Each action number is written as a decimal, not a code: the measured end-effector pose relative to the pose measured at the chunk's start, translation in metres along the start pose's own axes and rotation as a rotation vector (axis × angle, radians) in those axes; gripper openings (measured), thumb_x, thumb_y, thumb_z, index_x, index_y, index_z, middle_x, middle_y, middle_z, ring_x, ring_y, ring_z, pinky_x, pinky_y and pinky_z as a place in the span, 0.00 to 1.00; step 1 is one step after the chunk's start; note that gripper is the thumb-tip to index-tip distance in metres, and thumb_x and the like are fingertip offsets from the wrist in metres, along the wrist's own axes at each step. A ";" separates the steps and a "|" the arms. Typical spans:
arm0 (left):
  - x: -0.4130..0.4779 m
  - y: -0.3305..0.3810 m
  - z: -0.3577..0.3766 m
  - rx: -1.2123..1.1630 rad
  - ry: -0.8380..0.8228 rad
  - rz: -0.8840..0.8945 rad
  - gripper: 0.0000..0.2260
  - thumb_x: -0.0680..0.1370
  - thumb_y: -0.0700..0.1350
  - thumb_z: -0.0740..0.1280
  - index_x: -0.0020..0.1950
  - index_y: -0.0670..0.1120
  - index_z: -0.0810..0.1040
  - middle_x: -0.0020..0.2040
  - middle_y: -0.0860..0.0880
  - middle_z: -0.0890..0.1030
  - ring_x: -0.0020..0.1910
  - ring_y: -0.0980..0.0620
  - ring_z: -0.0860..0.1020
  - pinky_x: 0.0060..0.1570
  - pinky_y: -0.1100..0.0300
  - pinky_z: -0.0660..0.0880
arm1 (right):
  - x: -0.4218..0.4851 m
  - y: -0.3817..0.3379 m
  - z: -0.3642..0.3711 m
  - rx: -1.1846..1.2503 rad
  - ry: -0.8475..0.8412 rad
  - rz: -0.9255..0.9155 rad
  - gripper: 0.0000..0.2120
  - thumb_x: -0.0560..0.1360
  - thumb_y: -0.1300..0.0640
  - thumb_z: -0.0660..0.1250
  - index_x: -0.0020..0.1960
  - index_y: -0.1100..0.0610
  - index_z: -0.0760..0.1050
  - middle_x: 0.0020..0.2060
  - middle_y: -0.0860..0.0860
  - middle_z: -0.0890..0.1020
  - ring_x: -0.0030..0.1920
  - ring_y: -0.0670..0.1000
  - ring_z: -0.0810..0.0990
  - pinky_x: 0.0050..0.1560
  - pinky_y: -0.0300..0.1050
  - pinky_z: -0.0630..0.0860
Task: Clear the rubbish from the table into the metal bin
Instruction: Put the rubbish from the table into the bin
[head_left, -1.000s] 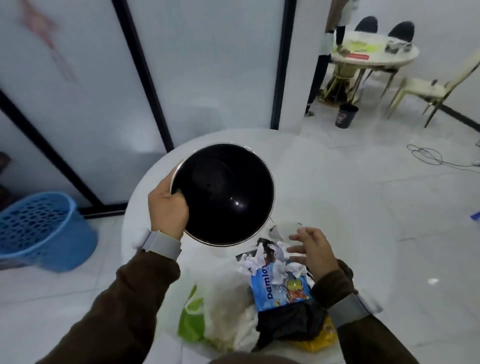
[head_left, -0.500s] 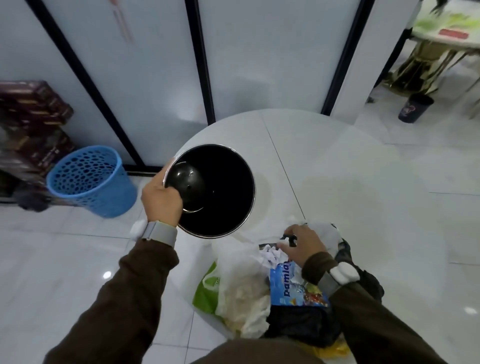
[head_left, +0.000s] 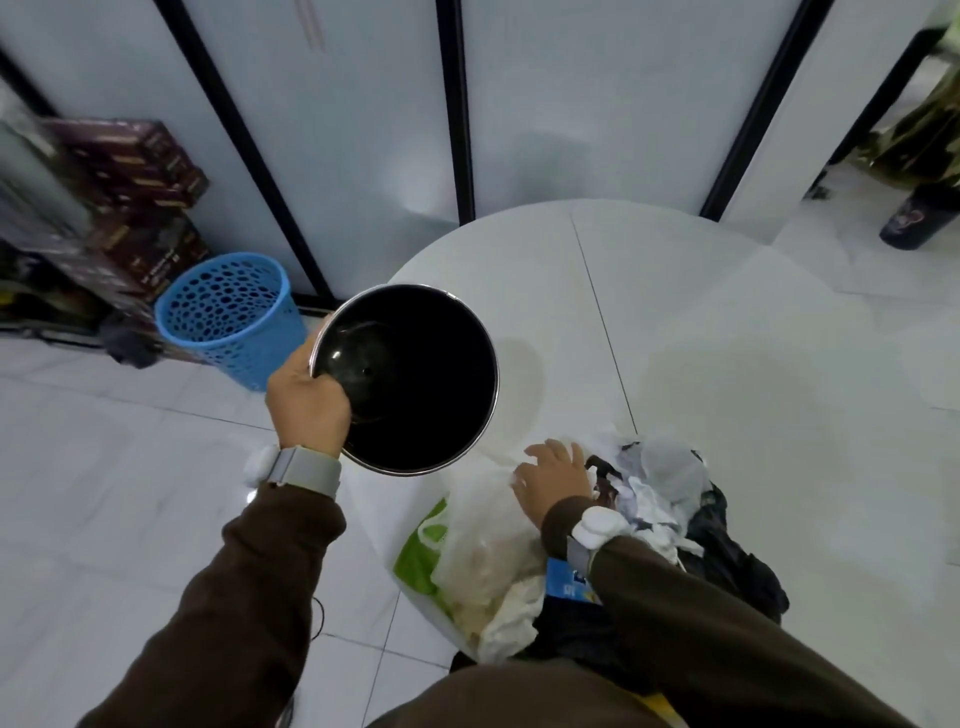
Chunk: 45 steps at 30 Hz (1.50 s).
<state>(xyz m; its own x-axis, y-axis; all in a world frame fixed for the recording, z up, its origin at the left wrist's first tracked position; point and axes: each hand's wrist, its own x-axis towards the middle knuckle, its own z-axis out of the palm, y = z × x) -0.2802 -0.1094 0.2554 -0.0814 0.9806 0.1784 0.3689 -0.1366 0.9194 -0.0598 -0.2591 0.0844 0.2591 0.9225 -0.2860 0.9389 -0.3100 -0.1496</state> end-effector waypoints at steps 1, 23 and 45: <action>0.001 -0.003 -0.003 0.004 0.008 0.004 0.28 0.75 0.28 0.59 0.65 0.53 0.83 0.56 0.54 0.83 0.59 0.59 0.78 0.60 0.71 0.72 | 0.000 0.003 -0.001 0.058 0.059 0.020 0.16 0.81 0.45 0.58 0.62 0.46 0.81 0.71 0.48 0.73 0.75 0.56 0.63 0.76 0.63 0.51; -0.005 -0.003 0.000 -0.056 -0.041 0.001 0.28 0.75 0.28 0.59 0.67 0.52 0.82 0.56 0.55 0.82 0.60 0.57 0.76 0.53 0.78 0.69 | -0.022 0.048 -0.098 0.996 0.662 0.426 0.14 0.76 0.57 0.64 0.35 0.55 0.64 0.31 0.54 0.69 0.34 0.52 0.69 0.36 0.47 0.72; -0.022 -0.007 -0.016 -0.059 -0.087 0.004 0.28 0.76 0.28 0.58 0.67 0.52 0.82 0.59 0.54 0.83 0.59 0.61 0.77 0.58 0.77 0.70 | -0.032 -0.072 -0.158 0.934 0.736 -0.193 0.14 0.68 0.68 0.62 0.48 0.53 0.73 0.52 0.52 0.79 0.51 0.43 0.77 0.55 0.35 0.71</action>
<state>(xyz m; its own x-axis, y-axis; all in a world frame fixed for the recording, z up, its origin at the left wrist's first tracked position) -0.2958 -0.1327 0.2505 0.0013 0.9882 0.1534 0.3136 -0.1460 0.9383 -0.1001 -0.2296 0.2541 0.4849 0.7880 0.3794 0.5287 0.0814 -0.8449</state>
